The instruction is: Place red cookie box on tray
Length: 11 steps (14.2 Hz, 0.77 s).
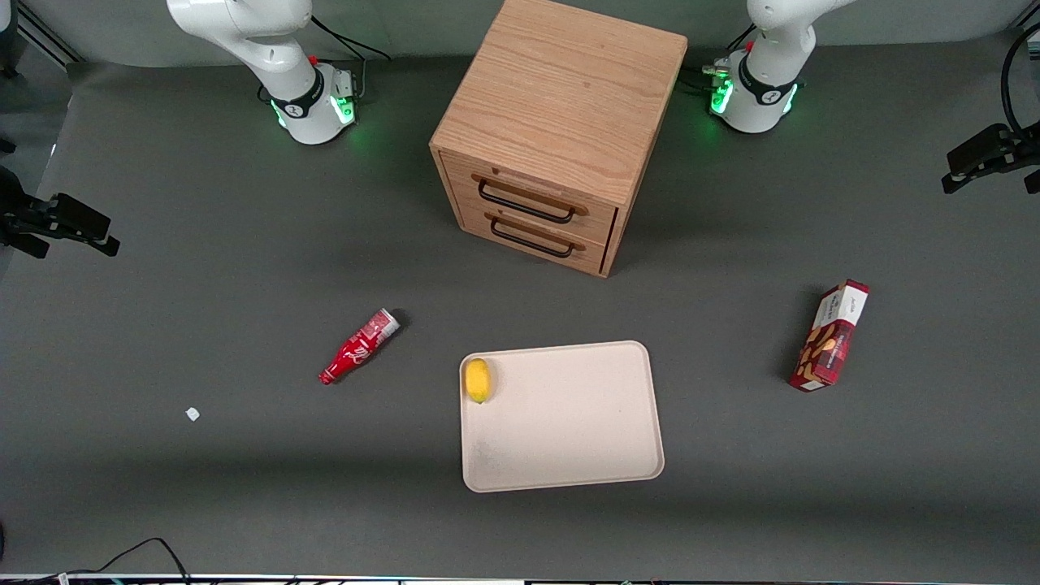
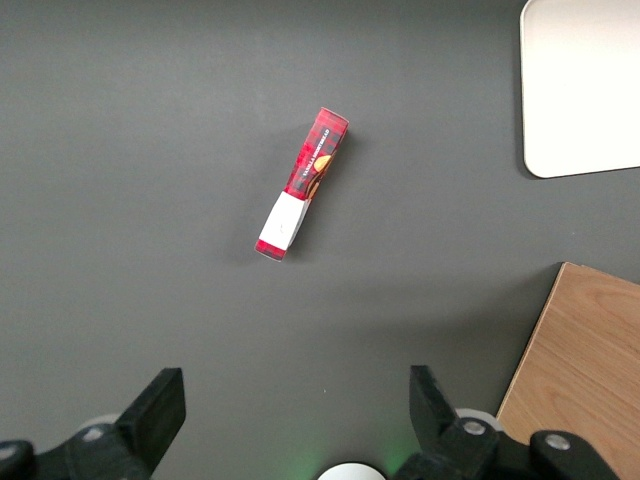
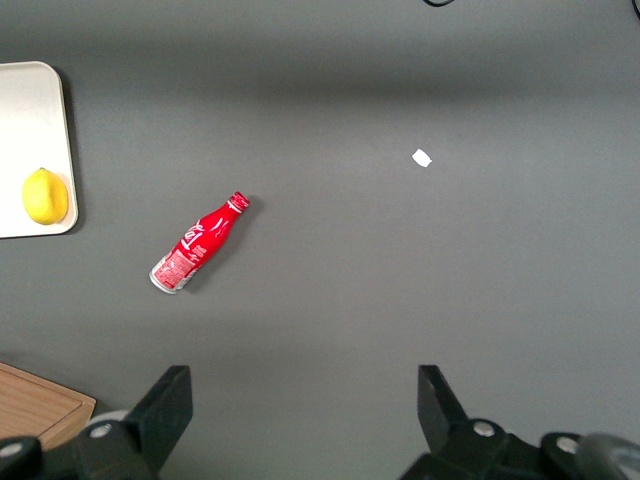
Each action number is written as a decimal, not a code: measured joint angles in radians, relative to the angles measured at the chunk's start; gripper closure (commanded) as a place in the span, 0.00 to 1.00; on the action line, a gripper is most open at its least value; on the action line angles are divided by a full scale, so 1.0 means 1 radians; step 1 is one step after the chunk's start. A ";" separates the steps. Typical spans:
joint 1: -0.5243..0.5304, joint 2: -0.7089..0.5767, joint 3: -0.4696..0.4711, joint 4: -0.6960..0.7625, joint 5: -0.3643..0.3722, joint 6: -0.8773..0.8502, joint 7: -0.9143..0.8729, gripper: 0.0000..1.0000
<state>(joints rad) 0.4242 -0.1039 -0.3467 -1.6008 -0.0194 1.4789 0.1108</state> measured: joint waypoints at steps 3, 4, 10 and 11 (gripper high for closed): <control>0.000 0.000 0.000 0.000 0.000 0.000 0.000 0.00; 0.000 0.001 0.000 0.000 0.000 0.001 0.000 0.00; -0.001 0.051 -0.001 -0.009 0.002 0.014 0.002 0.00; -0.002 0.077 -0.001 -0.021 0.007 0.038 0.003 0.00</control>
<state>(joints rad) 0.4226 -0.0268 -0.3475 -1.6221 -0.0129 1.5165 0.1136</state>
